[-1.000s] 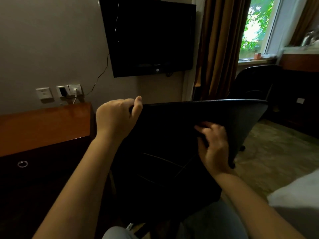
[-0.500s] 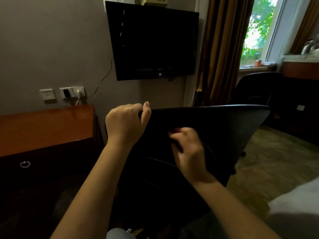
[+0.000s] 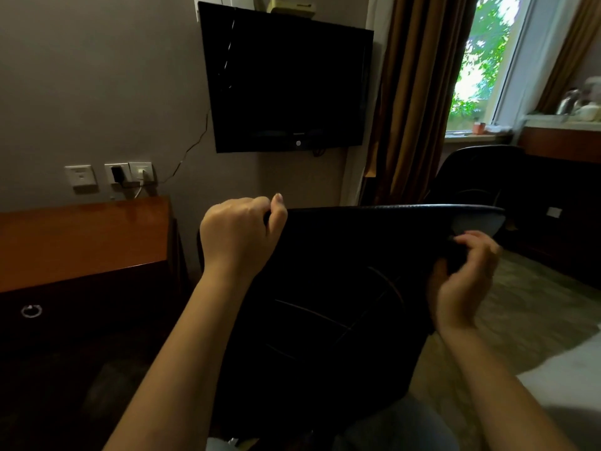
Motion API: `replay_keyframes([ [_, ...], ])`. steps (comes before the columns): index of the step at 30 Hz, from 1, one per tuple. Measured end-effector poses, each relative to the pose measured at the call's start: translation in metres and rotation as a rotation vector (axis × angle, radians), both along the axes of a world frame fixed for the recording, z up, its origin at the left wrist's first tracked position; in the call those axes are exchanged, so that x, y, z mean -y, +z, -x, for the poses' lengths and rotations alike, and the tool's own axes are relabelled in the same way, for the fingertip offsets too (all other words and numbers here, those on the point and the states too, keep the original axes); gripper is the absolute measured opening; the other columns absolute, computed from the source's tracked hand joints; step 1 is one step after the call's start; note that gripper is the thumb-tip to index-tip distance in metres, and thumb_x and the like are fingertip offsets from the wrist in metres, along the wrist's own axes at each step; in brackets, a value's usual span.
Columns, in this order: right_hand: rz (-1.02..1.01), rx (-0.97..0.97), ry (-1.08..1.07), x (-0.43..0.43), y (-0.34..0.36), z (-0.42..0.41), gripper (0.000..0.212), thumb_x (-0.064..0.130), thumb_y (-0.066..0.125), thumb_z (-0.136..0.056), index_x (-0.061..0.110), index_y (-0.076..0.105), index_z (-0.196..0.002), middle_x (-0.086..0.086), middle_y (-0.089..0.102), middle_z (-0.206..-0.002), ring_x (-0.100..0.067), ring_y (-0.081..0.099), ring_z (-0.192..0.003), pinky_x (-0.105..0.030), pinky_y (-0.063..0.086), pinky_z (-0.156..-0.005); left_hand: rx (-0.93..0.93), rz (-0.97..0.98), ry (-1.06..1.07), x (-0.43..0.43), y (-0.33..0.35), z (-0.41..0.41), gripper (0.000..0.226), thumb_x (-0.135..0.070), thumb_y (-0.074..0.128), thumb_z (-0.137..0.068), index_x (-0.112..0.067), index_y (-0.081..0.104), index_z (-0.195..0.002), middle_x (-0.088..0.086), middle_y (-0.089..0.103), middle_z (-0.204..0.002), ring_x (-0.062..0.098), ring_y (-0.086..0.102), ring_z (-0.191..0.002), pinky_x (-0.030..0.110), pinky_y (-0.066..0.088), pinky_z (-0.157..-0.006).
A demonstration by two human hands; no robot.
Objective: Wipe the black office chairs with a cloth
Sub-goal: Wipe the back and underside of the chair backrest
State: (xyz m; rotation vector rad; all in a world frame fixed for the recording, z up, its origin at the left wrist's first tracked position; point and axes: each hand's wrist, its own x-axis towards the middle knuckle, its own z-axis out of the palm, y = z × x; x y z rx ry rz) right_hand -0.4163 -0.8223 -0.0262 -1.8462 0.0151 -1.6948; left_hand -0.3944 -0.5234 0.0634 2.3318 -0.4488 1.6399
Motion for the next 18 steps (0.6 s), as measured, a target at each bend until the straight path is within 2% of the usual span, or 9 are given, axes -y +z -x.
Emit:
replay_keyframes([
  [2, -0.239, -0.028, -0.001, 0.009, -0.001, -0.004, 0.032, 0.013, 0.053, -0.081, -0.003, 0.053, -0.109, -0.027, 0.050, -0.112, -0.038, 0.051, -0.103, -0.053, 0.046, -0.089, 0.008, 0.006, 0.003, 0.002, -0.001, 0.001, 0.055, -0.031, 0.036, -0.098, -0.016, 0.053, -0.049, -0.009, 0.032, -0.047, 0.011, 0.029, -0.038, 0.012, 0.014, -0.047],
  [4, -0.325, -0.021, -0.001, -0.001, 0.003, -0.004, 0.032, 0.012, 0.054, -0.082, -0.003, 0.055, -0.110, -0.024, 0.053, -0.108, -0.035, 0.053, -0.100, -0.049, 0.048, -0.086, 0.006, 0.010, 0.005, 0.002, -0.003, 0.002, 0.054, -0.031, 0.036, -0.098, -0.016, 0.054, -0.049, -0.010, 0.033, -0.047, 0.011, 0.030, -0.038, 0.012, 0.015, -0.047],
  [7, -0.182, 0.030, -0.002, -0.045, 0.008, 0.004, 0.022, -0.008, 0.060, -0.080, -0.005, 0.059, -0.102, -0.024, 0.056, -0.101, -0.028, 0.053, -0.098, -0.024, 0.042, -0.093, -0.002, 0.032, 0.023, -0.002, -0.004, 0.003, 0.054, -0.030, 0.036, -0.098, -0.016, 0.055, -0.049, -0.010, 0.033, -0.047, 0.011, 0.030, -0.039, 0.012, 0.013, -0.047],
  [9, -0.047, 0.021, 0.072, -0.086, 0.006, 0.010, 0.025, -0.011, 0.059, -0.076, 0.001, 0.062, -0.097, -0.020, 0.057, -0.101, -0.024, 0.053, -0.099, -0.015, 0.036, -0.096, -0.003, 0.048, 0.025, -0.007, -0.005, 0.003, 0.054, -0.030, 0.036, -0.098, -0.016, 0.054, -0.049, -0.009, 0.034, -0.047, 0.012, 0.030, -0.040, 0.013, 0.013, -0.047],
  [11, 0.137, -0.058, 0.169, -0.125, -0.007, 0.012, 0.023, 0.000, 0.057, -0.079, 0.012, 0.064, -0.096, -0.009, 0.056, -0.104, -0.022, 0.053, -0.098, -0.018, 0.037, -0.093, -0.014, 0.042, 0.012, -0.009, -0.006, 0.004, 0.054, -0.031, 0.034, -0.098, -0.015, 0.054, -0.050, -0.007, 0.037, -0.047, 0.013, 0.031, -0.039, 0.014, 0.015, -0.046],
  [13, 0.334, -0.107, 0.275, -0.155, -0.020, 0.011, 0.021, 0.006, 0.051, -0.086, 0.011, 0.071, -0.092, -0.003, 0.057, -0.102, -0.021, 0.054, -0.095, -0.024, 0.042, -0.088, -0.022, 0.029, 0.005, -0.009, -0.006, 0.004, 0.055, -0.031, 0.033, -0.099, -0.014, 0.054, -0.051, -0.003, 0.043, -0.045, 0.014, 0.033, -0.040, 0.018, 0.017, -0.044],
  [16, 0.530, -0.073, 0.338, -0.173, -0.024, 0.009, 0.033, 0.010, 0.043, -0.100, 0.008, 0.074, -0.089, -0.008, 0.065, -0.096, -0.024, 0.056, -0.094, -0.032, 0.051, -0.084, -0.035, 0.014, -0.005, -0.010, -0.006, 0.006, 0.056, -0.033, 0.031, -0.099, -0.013, 0.055, -0.053, -0.001, 0.046, -0.047, 0.016, 0.036, -0.040, 0.022, 0.022, -0.045],
  [18, 0.611, -0.061, 0.324, -0.163, -0.025, 0.008, 0.034, 0.012, 0.041, -0.102, 0.007, 0.073, -0.092, -0.009, 0.065, -0.098, -0.025, 0.055, -0.095, -0.033, 0.050, -0.087, -0.046, 0.001, -0.023, -0.013, -0.007, 0.007, 0.056, -0.034, 0.029, -0.100, -0.014, 0.054, -0.054, 0.000, 0.048, -0.048, 0.017, 0.038, -0.041, 0.022, 0.022, -0.044],
])
